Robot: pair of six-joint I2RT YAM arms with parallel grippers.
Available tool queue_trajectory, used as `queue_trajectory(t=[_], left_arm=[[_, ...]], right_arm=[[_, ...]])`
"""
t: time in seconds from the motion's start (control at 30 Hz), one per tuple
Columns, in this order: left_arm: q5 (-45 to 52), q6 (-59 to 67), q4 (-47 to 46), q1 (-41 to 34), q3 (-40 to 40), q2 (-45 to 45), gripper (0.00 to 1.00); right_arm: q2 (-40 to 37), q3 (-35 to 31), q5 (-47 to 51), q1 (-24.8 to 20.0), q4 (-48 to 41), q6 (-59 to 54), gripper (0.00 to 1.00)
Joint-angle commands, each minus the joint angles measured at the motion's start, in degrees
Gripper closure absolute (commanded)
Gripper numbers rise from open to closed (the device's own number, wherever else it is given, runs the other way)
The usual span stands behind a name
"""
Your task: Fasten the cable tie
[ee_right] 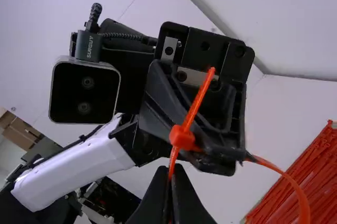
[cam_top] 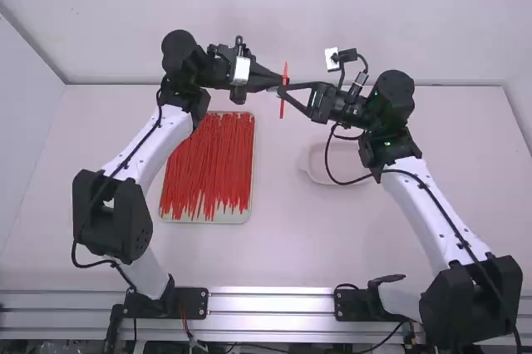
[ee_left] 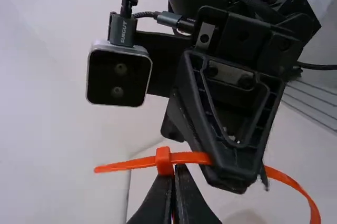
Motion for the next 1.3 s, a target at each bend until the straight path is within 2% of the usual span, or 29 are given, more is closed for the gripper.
queue_trajectory(t=[0.0,0.3,0.5,0.63,0.73,1.0,1.23,1.27], left_arm=[[6.0,-0.5,0.9,-1.1,-0.7,0.2,0.98],[5.2,-0.4,0.6,-2.5,-0.7,0.2,0.98],[5.4,-2.8,1.1,-1.6,-0.7,0.2,0.98],[5.8,-4.9,1.2,-1.9,-0.7,0.2,0.98],[6.0,-4.9,0.7,-2.5,-0.7,0.2,0.98],[5.7,-4.8,-0.8,-3.2,-0.7,0.2,0.98],[5.2,-4.3,-2.0,-3.7,-1.6,0.2,0.98],[5.2,-4.3,-1.9,-3.7,-1.8,0.2,0.98]], right_arm=[[0.0,0.4,4.4,-2.0,0.9,0.2,1.0],[0.0,0.4,5.2,-2.8,0.7,0.2,0.99],[0.0,0.4,0.4,-4.4,0.5,-0.2,0.67],[0.0,0.4,-2.2,-6.0,0.7,1.7,0.57],[0.0,0.4,-2.8,-6.8,0.7,2.8,0.54],[0.0,0.4,-3.8,-6.1,0.9,3.2,0.54],[0.0,0.4,-3.8,-5.0,0.9,3.2,0.67],[0.0,0.4,-3.9,-5.0,0.9,3.2,0.71]])
